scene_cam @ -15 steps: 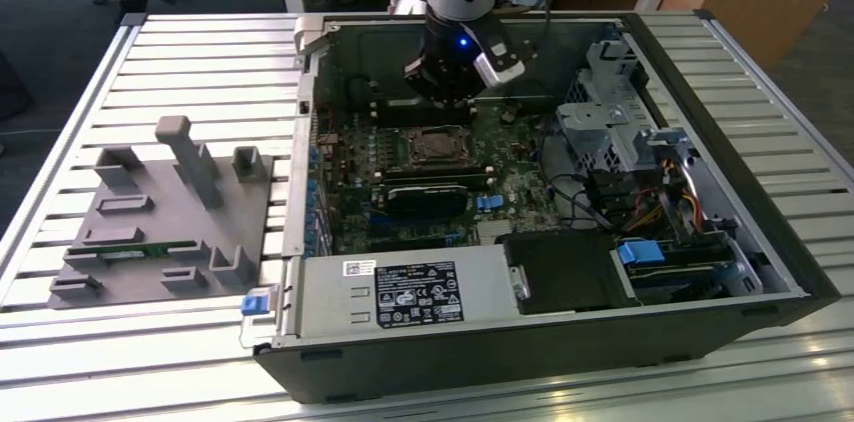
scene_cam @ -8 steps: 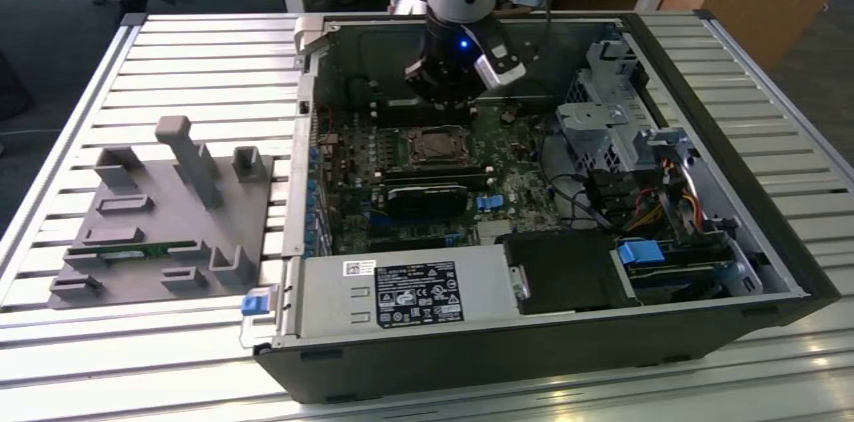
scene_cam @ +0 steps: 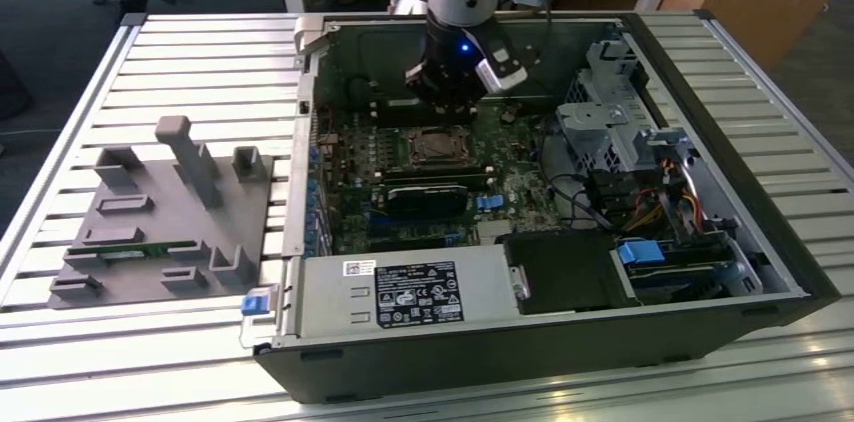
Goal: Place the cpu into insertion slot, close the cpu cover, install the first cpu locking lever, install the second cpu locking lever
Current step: 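Install the second cpu locking lever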
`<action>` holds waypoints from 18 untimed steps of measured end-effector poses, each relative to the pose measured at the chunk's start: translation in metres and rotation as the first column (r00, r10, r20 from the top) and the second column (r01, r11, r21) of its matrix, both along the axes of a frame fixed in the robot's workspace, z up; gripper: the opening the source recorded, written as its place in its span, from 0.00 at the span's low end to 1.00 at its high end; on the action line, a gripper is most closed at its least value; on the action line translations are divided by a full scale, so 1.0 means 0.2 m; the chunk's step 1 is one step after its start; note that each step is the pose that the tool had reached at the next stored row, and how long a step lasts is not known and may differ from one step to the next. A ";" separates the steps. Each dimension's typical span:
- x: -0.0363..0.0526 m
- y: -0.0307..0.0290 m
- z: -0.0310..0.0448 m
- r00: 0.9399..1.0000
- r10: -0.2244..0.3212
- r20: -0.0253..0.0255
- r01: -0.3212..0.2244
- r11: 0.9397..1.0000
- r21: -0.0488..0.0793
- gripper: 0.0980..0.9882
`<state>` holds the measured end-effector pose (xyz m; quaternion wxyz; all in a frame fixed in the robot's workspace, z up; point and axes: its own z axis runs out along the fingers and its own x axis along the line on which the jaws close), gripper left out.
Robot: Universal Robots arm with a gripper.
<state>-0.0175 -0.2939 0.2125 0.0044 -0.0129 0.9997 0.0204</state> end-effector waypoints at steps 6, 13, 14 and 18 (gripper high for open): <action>0.000 -0.029 0.000 1.000 0.000 0.000 0.000 1.000 0.000 0.01; 0.000 -0.086 0.000 1.000 0.000 0.000 0.000 1.000 -0.002 0.01; 0.000 -0.096 0.000 1.000 0.000 0.000 0.000 1.000 -0.002 0.01; 0.000 -0.115 0.010 1.000 0.000 0.000 0.000 1.000 -0.002 0.01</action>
